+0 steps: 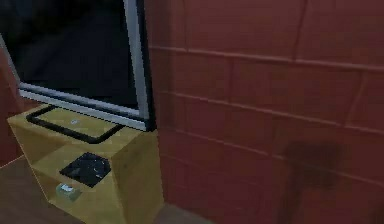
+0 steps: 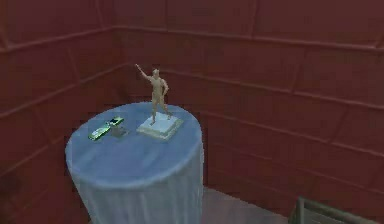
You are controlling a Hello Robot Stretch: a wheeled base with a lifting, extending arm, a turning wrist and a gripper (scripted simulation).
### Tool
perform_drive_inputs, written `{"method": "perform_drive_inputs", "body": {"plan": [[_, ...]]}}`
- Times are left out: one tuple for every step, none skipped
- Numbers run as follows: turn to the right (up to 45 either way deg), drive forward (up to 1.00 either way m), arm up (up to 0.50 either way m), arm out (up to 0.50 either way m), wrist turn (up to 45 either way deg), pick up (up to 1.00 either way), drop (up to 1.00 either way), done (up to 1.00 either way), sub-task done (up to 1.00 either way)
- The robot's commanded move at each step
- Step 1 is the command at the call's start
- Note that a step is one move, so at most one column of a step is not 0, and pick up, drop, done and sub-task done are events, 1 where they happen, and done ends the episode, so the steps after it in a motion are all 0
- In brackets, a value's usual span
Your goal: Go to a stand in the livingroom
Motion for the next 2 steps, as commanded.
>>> {"method": "perform_drive_inputs", "body": {"plan": [[-30.0,0.00,0.00,0.00,0.0,0.00,0.00,0.00,0.00],[0.0,0.00,0.00,0.00,0.0,0.00,0.00,1.00,0.00]]}}
